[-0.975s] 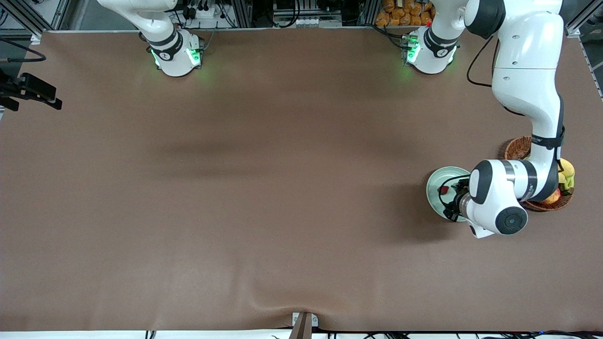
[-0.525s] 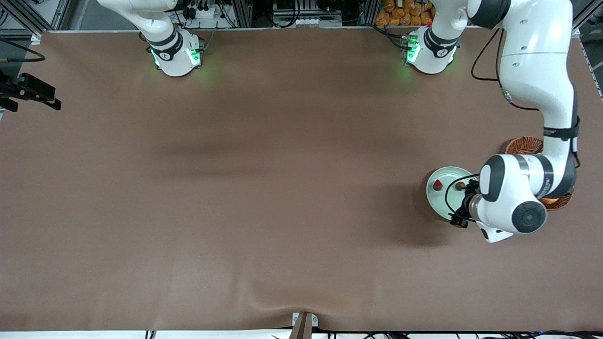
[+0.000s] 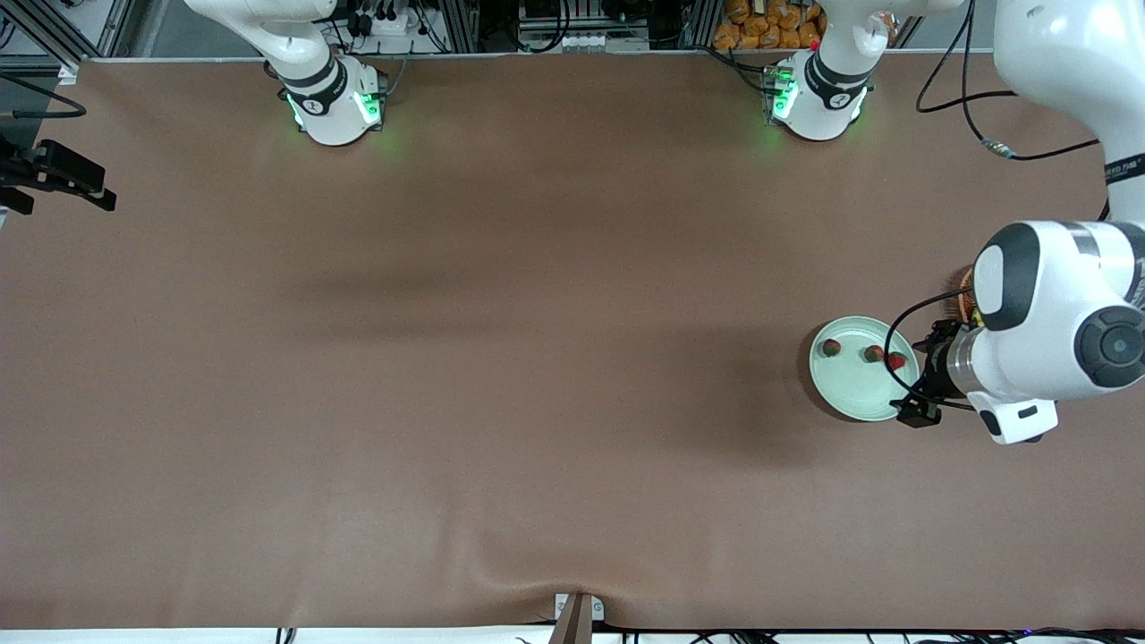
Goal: Collect all strawberries into plate
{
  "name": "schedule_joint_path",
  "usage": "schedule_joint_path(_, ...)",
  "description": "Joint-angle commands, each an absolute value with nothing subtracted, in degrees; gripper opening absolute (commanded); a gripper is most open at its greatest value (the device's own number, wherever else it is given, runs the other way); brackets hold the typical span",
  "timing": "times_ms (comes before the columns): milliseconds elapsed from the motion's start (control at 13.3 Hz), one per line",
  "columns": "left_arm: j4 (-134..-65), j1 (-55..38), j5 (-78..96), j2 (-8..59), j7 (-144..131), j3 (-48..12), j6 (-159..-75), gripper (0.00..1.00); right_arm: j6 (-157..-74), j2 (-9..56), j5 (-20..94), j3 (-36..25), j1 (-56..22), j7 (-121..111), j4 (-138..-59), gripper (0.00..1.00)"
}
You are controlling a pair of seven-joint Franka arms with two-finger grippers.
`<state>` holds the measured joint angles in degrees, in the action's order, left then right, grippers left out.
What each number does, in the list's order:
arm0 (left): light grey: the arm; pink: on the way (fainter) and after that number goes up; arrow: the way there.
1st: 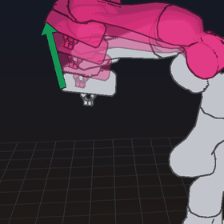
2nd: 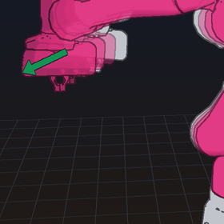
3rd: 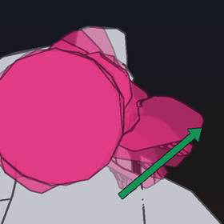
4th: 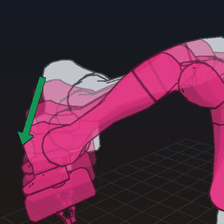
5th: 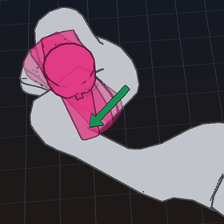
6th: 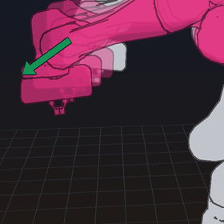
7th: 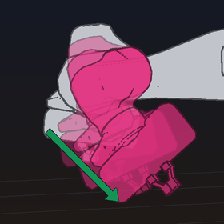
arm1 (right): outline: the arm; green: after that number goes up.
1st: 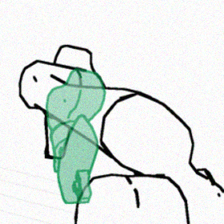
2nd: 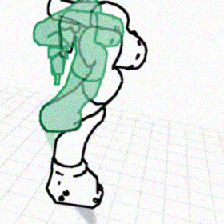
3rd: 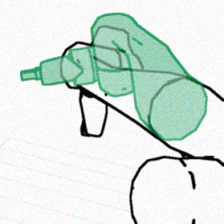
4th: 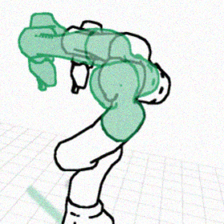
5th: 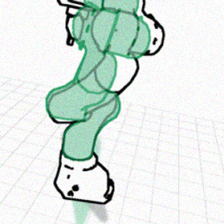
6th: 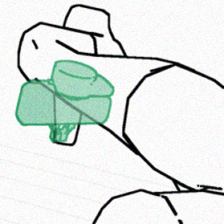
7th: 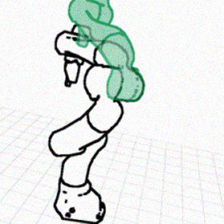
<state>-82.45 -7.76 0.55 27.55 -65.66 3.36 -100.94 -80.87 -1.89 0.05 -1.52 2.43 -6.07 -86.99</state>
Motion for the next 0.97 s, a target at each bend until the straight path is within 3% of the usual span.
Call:
schedule_joint_path(0,-82.0,-8.1,-0.9,25.6,-57.4,3.1,-97.1,1.0,-81.5,-2.5,-0.5,-1.6,2.4,-6.7,-87.9,1.0)
schedule_joint_path(375,-81.7,-9.0,-6.4,22.8,-42.5,1.9,-96.4,1.0,-83.2,-2.5,-0.5,-1.8,4.0,-5.3,-87.9,1.0)
schedule_joint_path(900,-81.7,-10.1,-7.6,17.4,-41.5,0.2,-93.5,1.0,-83.0,-2.5,-0.5,-1.8,4.1,-5.2,-88.2,1.0)
